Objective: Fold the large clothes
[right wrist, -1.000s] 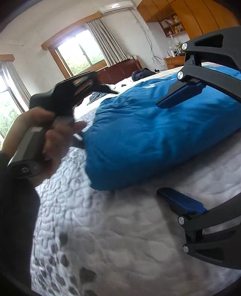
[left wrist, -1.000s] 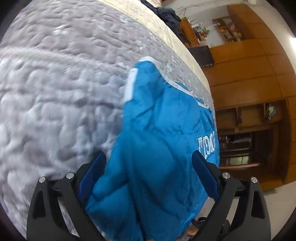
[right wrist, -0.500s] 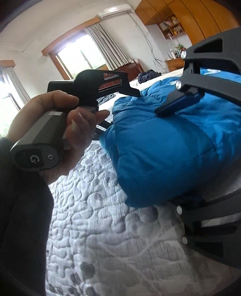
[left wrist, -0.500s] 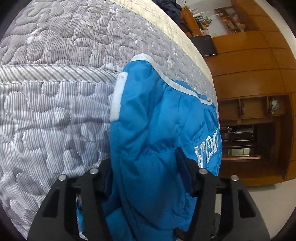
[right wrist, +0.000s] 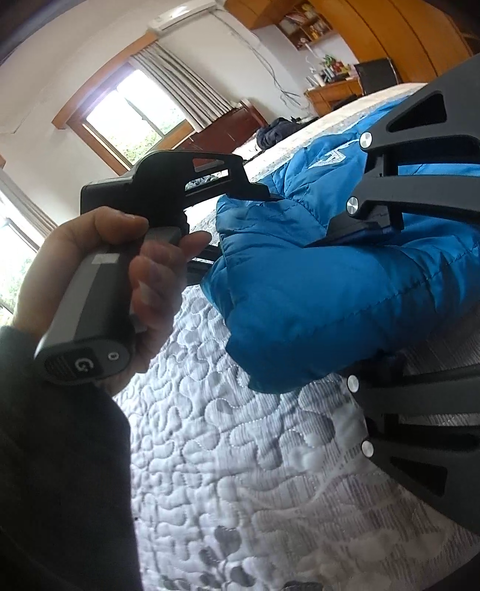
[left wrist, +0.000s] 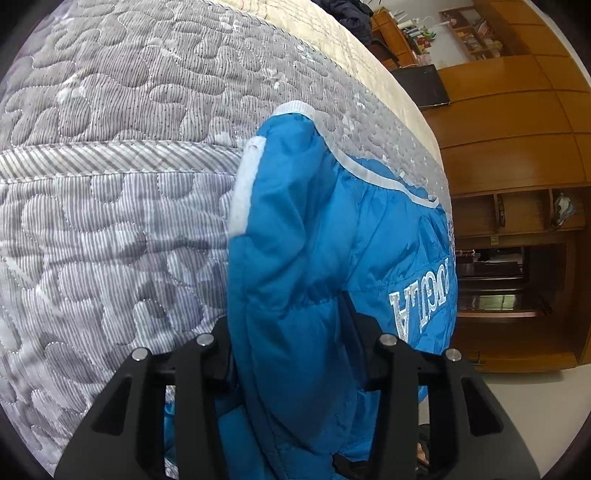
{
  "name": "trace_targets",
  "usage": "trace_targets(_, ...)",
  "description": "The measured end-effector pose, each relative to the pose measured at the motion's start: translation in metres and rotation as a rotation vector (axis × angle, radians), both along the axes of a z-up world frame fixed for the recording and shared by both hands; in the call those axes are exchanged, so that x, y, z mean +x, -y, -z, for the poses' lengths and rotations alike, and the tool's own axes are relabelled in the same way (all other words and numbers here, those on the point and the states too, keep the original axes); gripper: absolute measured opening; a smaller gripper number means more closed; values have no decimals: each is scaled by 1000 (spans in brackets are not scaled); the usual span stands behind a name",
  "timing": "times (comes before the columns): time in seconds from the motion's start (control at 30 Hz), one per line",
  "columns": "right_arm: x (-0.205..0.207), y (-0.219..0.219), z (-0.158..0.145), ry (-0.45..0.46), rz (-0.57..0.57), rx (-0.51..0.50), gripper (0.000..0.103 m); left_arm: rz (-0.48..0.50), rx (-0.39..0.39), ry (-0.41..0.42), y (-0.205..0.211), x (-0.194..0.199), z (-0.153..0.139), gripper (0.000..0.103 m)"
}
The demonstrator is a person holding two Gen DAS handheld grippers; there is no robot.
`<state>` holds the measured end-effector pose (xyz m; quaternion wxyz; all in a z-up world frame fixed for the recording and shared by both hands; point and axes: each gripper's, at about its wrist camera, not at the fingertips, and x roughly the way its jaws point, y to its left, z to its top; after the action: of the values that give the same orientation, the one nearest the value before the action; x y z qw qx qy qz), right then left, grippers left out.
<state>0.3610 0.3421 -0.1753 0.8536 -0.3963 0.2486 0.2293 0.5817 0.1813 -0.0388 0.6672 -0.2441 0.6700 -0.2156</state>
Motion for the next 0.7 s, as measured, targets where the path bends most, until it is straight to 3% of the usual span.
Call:
trace_targets(0.4, 10, 10, -22, -18, 12, 76, 37, -2, 42, -1, 23, 12, -14, 38)
trace_targets(0.7, 9, 28, -59, -10, 35, 176, 34, -21, 77, 25, 43, 25, -51, 31)
